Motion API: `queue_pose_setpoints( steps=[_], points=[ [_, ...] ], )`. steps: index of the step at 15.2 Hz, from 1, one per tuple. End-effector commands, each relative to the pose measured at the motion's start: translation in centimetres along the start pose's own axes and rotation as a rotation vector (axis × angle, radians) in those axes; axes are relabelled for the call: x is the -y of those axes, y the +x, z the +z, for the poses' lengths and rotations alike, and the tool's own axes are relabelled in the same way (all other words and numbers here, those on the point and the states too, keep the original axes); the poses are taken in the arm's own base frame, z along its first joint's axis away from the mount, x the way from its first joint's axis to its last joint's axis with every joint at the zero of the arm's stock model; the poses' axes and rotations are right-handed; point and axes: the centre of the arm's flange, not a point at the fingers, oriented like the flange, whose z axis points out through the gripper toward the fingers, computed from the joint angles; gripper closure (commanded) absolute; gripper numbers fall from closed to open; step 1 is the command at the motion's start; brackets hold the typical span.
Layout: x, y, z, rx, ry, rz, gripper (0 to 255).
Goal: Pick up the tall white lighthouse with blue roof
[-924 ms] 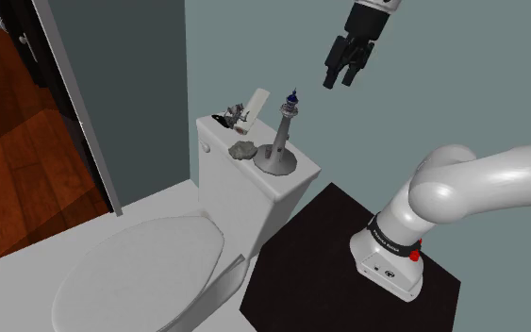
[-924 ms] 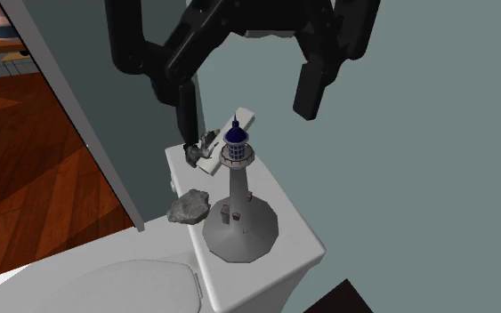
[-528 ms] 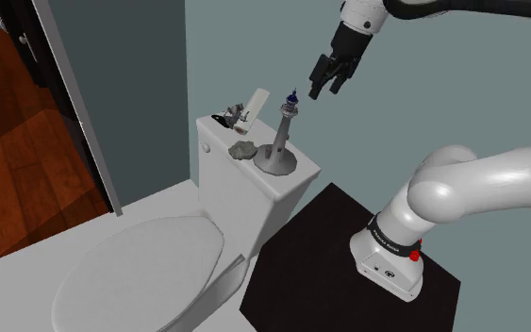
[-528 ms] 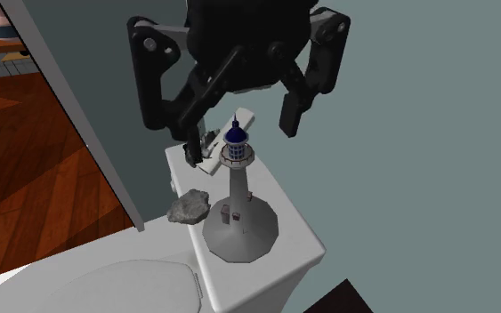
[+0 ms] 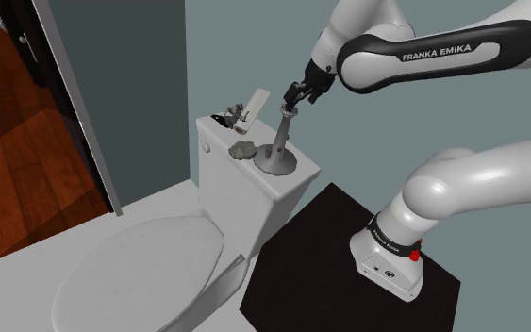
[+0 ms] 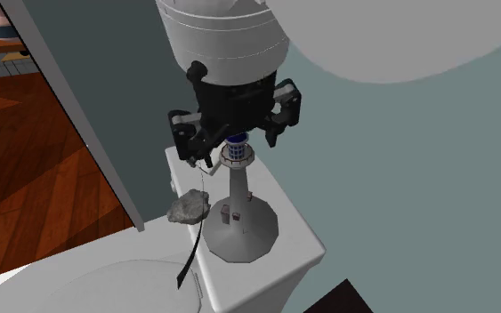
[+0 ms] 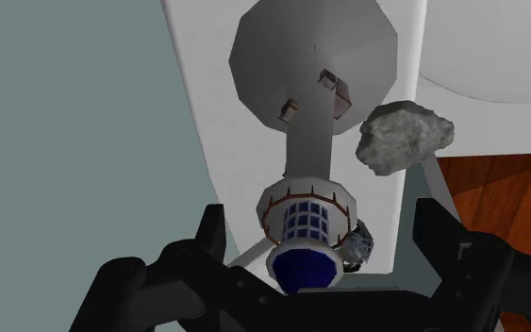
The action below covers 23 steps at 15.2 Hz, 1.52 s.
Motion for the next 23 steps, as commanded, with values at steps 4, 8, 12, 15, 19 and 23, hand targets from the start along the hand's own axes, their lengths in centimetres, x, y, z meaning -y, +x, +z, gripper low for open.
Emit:
queue_pose_setpoints(
  steps=[4,8,12,15,19,23],
  points=[
    [0.2,0.4,2.7,-0.069,-0.039,0.017,0],
    [0.5,-0.3,4.7,-0.069,-0.039,0.017,0],
    [0.6,-0.6,5.5,-0.069,-0.039,0.017,255],
    [0.6,-0.6,5.5,-0.069,-0.039,0.017,255],
    [0.6,-0.6,5.5,-0.069,-0.039,0.017,255],
    [0.5,-0.3,4.5,-0.069,-0.039,0.017,255]
  ],
)
